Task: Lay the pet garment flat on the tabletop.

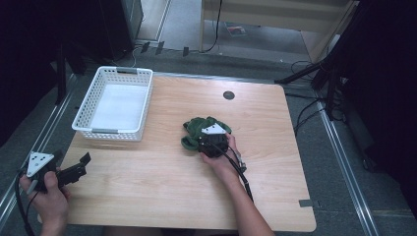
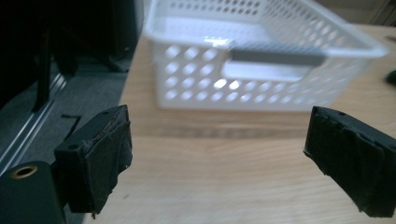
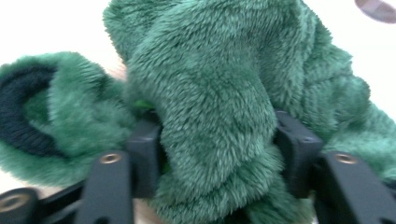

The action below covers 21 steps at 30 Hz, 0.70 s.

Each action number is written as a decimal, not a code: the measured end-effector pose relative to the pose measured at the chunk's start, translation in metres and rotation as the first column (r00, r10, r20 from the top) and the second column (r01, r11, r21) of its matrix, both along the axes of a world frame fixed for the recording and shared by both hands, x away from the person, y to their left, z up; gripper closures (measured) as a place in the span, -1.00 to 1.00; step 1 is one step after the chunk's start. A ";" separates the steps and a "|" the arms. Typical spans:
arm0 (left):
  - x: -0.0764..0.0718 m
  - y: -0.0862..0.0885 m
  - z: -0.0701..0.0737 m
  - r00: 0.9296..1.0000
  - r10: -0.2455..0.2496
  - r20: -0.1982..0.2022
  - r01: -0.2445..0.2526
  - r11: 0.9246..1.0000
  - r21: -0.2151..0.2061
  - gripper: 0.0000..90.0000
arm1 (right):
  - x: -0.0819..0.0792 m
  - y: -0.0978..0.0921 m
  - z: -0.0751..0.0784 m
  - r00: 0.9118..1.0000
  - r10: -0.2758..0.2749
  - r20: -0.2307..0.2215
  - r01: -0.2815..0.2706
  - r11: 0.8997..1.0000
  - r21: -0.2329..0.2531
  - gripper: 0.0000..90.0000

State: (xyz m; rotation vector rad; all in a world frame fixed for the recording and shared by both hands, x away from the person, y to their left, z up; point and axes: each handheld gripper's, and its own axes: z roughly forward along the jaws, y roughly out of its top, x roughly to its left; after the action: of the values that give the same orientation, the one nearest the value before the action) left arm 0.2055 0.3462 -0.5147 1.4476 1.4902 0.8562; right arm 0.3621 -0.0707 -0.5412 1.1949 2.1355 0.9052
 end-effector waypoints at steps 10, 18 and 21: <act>0.026 -0.059 0.041 0.989 -0.120 0.083 0.123 0.992 -0.035 -0.83 | -0.010 -0.014 0.018 0.997 -0.001 0.080 -0.002 0.999 0.032 0.68; 0.033 -0.108 0.041 0.958 -0.281 0.055 0.283 0.958 -0.047 -0.83 | -0.050 -0.022 0.055 0.987 0.068 0.147 -0.077 0.995 0.057 0.67; 0.031 -0.119 0.041 0.942 -0.333 0.046 0.335 0.941 -0.043 -0.83 | -0.064 -0.026 0.067 0.983 0.084 0.163 -0.098 0.992 0.082 0.67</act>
State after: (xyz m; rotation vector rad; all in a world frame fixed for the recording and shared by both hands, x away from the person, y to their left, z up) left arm 0.2367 0.2268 -0.4740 1.5798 1.1822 0.6291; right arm 0.2981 -0.0971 -0.4741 1.0368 2.0536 1.1095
